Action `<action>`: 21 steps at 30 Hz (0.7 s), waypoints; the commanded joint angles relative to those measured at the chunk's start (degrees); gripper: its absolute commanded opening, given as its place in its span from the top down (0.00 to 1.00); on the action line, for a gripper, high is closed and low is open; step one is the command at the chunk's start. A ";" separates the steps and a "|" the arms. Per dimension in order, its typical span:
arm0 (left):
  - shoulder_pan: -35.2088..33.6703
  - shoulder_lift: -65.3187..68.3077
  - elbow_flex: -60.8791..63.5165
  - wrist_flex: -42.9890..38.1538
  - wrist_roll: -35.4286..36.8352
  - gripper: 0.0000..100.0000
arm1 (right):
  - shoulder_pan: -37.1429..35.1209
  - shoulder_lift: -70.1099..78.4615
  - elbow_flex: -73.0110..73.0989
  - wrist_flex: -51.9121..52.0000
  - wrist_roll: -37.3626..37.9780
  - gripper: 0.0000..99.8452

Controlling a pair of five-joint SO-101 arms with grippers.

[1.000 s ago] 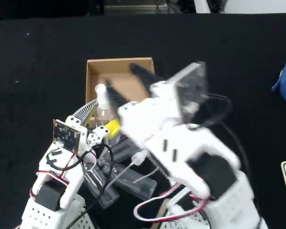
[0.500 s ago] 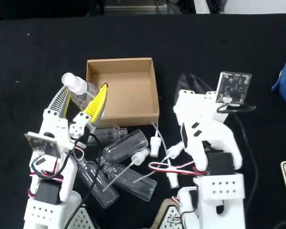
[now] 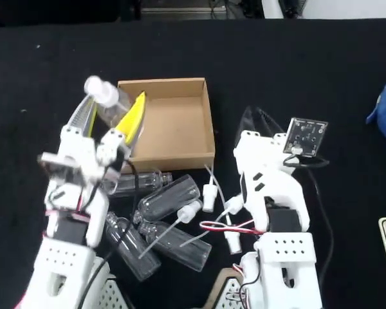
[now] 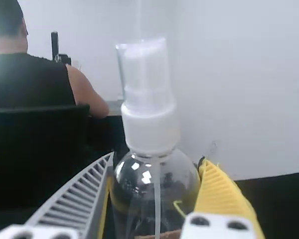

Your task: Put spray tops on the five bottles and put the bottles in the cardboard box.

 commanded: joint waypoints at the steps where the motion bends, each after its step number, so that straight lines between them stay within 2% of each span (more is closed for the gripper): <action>1: -0.48 16.70 -12.09 -3.34 0.09 0.97 | 1.14 -1.10 -0.04 -2.81 0.09 0.96; 8: -0.75 43.96 -23.16 -15.82 0.09 0.97 | 0.44 -1.10 0.04 -2.64 0.09 0.96; 15: -4.79 61.27 -24.04 -39.21 0.62 0.97 | -2.29 -1.10 0.22 -2.37 2.02 0.96; 21: -5.41 69.71 -26.42 -41.76 0.62 0.97 | -2.29 -1.10 0.13 -2.46 4.13 0.96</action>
